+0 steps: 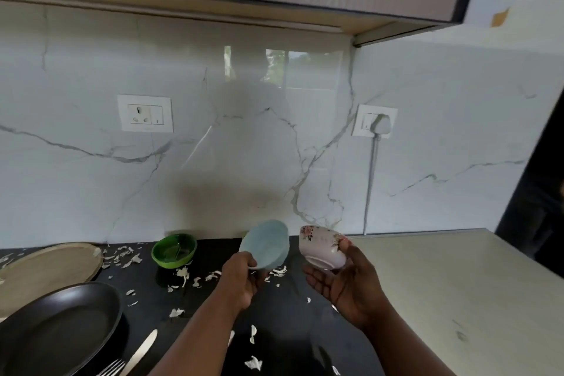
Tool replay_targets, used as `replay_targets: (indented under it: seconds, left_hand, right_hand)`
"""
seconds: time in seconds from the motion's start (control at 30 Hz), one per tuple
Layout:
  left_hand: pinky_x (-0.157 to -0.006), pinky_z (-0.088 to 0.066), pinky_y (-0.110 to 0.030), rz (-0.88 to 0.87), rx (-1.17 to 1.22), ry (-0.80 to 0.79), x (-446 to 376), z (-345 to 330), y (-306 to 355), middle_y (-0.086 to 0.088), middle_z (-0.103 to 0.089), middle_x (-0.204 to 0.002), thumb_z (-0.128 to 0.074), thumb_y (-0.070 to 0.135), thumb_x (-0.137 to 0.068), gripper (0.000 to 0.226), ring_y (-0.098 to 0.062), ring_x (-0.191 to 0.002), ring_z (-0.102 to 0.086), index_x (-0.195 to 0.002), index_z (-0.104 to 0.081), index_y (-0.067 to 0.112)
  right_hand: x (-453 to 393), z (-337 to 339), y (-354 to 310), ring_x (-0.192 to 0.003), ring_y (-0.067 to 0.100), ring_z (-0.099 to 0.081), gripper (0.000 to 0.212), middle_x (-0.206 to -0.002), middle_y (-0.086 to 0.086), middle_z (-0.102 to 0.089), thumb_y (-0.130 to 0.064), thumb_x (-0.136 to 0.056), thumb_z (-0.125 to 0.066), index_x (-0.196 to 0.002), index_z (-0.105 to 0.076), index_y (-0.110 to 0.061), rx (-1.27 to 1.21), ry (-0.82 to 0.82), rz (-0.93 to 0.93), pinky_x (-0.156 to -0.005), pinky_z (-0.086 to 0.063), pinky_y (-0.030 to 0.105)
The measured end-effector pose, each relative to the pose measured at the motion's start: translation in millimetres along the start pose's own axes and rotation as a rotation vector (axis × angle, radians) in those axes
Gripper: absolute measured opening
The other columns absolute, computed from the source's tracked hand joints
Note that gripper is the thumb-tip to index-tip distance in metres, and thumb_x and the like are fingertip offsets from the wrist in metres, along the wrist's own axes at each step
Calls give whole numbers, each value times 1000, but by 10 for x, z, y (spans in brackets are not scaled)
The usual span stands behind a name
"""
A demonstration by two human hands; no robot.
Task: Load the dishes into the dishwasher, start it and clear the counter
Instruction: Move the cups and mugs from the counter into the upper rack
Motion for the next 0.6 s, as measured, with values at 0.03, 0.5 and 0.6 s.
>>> replay_targets:
  seconds: [0.03,0.5,0.6]
  left_hand:
    - [-39,-50,-21,16,-20,-38,95,-85,-68,-19,-57,-93,-41,-4,-80,41,-27,-69,-57,-119,-50,-1]
    - [-67,-59,-50,421,257,-649,2052,-1907,-2596,-29,-60,-125,-50,74,-78,82,-50,-108,-59,-125,-61,7]
    - [-63,-60,-48,539,183,-673,2485,-2244,-3351,-27,-62,-121,-42,71,-86,78,-50,-107,-59,-131,-55,9]
  right_hand:
    - [99,33,-29,-101,44,-64,64,-122,29,-62,-38,-79,-67,-134,-52,-9,-46,-4,-2,-83,-56,47]
    - [2625,2134,-872,-70,36,-64,76,-95,21,-68,-73,-63,-62,-95,-76,-5,-304,287,104,-66,-55,35]
    - [3338,2789,-955,-62,32,-62,84,-86,19,-67,-80,-62,-56,-104,-69,-8,-303,422,97,-55,-53,28]
Point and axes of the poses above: each hand's wrist, its own x-axis away from the middle knuckle, its own z-axis out of the back of the hand, y = z × x, the point moved 9 cm from there along -x, towards the middle knuckle
